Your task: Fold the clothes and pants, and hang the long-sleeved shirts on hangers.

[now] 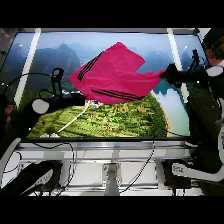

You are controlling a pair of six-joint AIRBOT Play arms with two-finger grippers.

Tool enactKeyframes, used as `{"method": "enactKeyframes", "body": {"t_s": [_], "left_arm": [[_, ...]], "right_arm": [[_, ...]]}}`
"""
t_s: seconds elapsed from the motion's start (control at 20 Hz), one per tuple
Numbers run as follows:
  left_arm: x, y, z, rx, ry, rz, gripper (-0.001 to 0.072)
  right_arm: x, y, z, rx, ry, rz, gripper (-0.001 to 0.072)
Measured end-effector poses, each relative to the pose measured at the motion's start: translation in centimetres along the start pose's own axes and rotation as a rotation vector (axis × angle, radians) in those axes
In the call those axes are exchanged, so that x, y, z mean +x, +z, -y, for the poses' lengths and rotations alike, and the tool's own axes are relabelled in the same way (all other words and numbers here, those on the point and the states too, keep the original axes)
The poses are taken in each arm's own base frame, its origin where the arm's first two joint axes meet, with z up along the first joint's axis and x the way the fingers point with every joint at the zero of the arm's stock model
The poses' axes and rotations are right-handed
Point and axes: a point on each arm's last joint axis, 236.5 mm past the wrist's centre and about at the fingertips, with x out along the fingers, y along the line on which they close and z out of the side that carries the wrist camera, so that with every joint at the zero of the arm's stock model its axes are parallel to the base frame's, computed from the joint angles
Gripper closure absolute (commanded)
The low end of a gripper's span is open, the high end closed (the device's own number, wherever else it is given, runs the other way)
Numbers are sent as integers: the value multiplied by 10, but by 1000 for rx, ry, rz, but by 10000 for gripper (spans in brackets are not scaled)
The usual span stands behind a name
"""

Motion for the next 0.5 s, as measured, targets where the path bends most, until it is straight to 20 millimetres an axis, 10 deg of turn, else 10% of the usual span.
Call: {"method": "enactKeyframes", "body": {"t_s": [0.5], "left_arm": [[-54,-90,36,16,68,-150,704]], "right_arm": [[-77,-87,16,-29,-164,73,709]]}}
